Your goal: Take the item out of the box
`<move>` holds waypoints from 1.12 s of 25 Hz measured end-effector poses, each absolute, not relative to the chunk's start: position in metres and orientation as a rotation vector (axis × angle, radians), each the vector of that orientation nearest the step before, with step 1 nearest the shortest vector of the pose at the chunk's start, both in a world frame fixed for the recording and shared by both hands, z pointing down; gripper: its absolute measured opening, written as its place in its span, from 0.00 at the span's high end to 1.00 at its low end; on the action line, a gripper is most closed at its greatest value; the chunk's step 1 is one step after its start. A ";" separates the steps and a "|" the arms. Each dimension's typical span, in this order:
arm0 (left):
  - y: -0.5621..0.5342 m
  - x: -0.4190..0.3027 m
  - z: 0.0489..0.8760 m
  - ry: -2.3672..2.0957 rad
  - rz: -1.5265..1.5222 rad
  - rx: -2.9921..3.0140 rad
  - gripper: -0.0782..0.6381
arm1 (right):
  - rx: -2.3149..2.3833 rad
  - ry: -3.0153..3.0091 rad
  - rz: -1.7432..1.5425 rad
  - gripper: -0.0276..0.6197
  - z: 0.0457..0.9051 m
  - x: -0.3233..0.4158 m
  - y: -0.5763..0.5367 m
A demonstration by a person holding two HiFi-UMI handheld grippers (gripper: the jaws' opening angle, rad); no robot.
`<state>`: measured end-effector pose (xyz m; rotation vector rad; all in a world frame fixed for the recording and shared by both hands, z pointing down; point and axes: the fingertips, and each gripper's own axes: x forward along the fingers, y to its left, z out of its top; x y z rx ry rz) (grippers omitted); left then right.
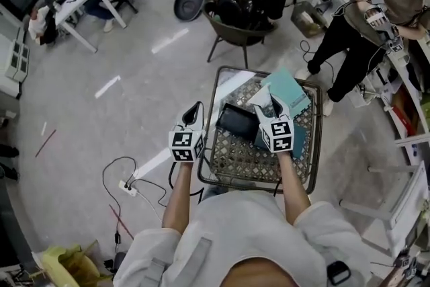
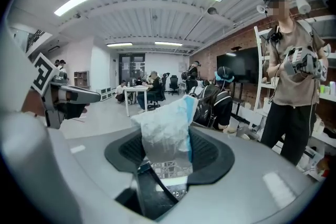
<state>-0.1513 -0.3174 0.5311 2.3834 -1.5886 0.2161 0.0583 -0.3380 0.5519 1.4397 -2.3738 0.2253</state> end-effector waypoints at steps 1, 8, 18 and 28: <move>-0.321 -0.153 0.524 -1.602 0.206 2.392 0.89 | 1.447 -2.382 0.208 0.62 0.545 0.058 -0.341; -0.319 -0.163 0.486 -1.644 0.160 2.419 0.89 | 1.477 -2.417 0.159 0.62 0.506 0.055 -0.341; -0.321 -0.162 0.462 -1.659 0.115 2.453 0.89 | 1.468 -2.429 0.098 0.62 0.491 0.049 -0.336; -0.318 -0.155 0.463 -1.650 0.104 2.454 0.89 | 1.478 -2.417 0.078 0.62 0.485 0.053 -0.333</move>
